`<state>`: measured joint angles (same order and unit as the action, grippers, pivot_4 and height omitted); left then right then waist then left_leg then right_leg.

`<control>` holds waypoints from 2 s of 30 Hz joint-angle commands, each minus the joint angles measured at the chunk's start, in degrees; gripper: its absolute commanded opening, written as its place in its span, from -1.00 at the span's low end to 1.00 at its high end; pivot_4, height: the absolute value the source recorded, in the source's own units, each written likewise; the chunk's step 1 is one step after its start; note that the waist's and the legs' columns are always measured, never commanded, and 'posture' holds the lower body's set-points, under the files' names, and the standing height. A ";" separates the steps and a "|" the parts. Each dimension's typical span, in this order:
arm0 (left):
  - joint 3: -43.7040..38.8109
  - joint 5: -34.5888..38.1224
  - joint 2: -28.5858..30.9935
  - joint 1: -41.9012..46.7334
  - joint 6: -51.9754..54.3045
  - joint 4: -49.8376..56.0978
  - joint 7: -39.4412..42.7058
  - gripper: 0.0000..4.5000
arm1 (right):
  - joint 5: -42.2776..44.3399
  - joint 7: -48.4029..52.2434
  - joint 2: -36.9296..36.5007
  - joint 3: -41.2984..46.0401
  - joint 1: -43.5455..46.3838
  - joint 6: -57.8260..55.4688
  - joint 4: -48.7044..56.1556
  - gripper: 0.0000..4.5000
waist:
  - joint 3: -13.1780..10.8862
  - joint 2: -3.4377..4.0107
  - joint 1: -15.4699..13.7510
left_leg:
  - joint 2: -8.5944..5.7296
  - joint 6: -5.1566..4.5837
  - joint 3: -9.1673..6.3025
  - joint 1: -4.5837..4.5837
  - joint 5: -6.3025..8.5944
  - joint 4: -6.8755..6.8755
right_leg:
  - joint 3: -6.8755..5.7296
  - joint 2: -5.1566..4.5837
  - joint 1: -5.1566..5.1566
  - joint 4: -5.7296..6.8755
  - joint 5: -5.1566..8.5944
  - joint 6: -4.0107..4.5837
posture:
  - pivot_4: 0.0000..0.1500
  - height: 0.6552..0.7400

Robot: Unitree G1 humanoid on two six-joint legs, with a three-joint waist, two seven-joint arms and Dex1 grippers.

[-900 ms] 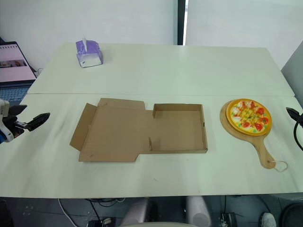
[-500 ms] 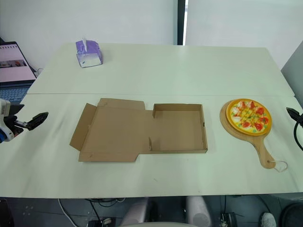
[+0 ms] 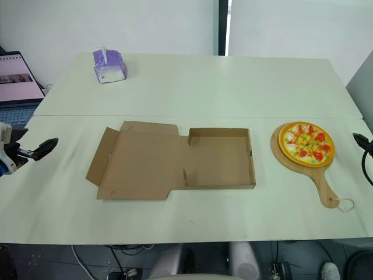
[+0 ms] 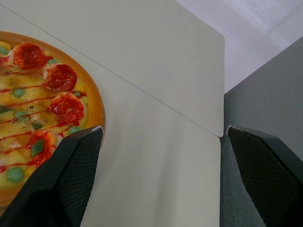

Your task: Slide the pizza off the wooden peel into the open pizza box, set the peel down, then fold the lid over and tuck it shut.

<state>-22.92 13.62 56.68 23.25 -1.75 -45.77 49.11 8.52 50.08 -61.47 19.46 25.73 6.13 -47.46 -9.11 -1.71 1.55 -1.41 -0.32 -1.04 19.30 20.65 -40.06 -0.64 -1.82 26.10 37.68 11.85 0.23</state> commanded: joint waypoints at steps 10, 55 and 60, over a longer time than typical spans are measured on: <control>8.17 10.63 -8.31 13.64 14.09 26.66 8.66 0.97 | 9.80 1.94 1.53 11.33 -21.32 -14.46 25.80 1.00 | 0.03 0.06 -2.09 | -0.05 0.00 -0.14 -0.08 0.00 -0.05 | -0.10 -0.02 -0.31 -0.13 -0.02 -0.04 | 1.00 1.00; 38.18 14.33 -32.03 18.96 31.62 64.67 10.46 1.00 | 11.77 -10.02 19.47 5.87 -33.46 -36.53 43.93 -0.13 | 0.07 0.31 -1.38 | 0.16 -0.03 -0.21 -0.55 0.01 -0.02 | 0.13 0.55 -1.22 -0.74 0.03 -0.13 | 1.00 1.00; 38.03 14.63 -31.56 18.55 31.68 65.22 10.59 1.00 | 13.30 -10.58 21.53 7.05 -33.27 -35.16 44.84 -0.29 | 0.07 0.19 -1.37 | 0.19 -0.03 -0.23 -0.56 0.01 -0.02 | 0.12 0.55 -1.24 -0.74 0.03 -0.13 | 1.00 1.00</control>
<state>16.45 27.65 24.83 41.67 30.16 17.52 59.64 21.01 40.49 -41.53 26.41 -7.36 -29.39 -2.40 -9.04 -1.52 0.17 -1.22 -0.35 -1.27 18.73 20.66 -40.07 -0.53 -1.27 24.86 36.93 11.87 0.10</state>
